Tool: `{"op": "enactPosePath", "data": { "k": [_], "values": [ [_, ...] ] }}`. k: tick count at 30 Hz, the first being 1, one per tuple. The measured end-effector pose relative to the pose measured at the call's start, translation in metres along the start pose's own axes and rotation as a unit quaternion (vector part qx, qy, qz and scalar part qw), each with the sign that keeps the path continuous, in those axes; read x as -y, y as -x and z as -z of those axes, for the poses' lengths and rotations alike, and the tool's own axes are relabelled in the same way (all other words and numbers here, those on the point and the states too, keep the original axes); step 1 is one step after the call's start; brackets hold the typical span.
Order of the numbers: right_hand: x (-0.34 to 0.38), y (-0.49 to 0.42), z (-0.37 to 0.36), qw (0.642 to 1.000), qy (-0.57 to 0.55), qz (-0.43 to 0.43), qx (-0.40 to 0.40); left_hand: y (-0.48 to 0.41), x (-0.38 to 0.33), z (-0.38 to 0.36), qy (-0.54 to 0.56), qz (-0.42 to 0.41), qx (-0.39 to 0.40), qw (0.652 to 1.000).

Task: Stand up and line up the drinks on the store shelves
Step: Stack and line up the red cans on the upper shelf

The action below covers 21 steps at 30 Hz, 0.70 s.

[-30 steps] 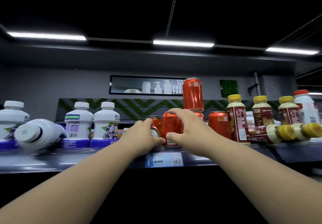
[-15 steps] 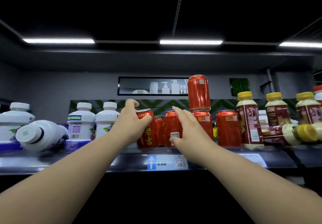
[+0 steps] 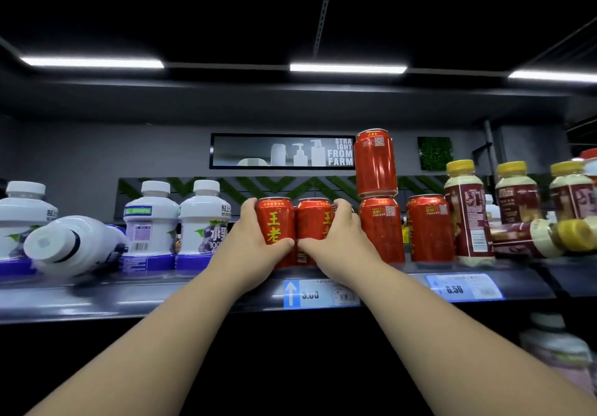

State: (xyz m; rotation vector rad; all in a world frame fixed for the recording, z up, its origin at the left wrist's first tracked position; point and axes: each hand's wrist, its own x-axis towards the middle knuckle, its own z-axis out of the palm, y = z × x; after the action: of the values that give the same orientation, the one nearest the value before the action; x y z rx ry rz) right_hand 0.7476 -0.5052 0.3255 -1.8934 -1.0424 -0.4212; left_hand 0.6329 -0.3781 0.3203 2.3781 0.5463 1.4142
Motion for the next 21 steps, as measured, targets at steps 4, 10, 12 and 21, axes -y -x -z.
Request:
{"op": "enactPosePath", "data": {
  "k": [4,10,12,21],
  "values": [
    [-0.004,0.003,0.000,0.999,0.013,-0.002,0.034,0.001,0.002,-0.001,-0.037,-0.010,-0.001,0.999],
    [-0.007,0.009,-0.003,0.999,0.040,0.019,-0.002,0.004,0.004,-0.004,-0.042,-0.002,-0.024,0.999],
    [-0.008,0.010,-0.004,0.999,0.034,0.032,-0.010,0.004,0.004,-0.003,-0.048,-0.010,-0.027,0.998],
    [-0.014,0.014,-0.006,0.995,0.022,0.081,-0.054,0.013,0.002,-0.002,-0.042,-0.021,-0.046,0.998]
  ]
}}
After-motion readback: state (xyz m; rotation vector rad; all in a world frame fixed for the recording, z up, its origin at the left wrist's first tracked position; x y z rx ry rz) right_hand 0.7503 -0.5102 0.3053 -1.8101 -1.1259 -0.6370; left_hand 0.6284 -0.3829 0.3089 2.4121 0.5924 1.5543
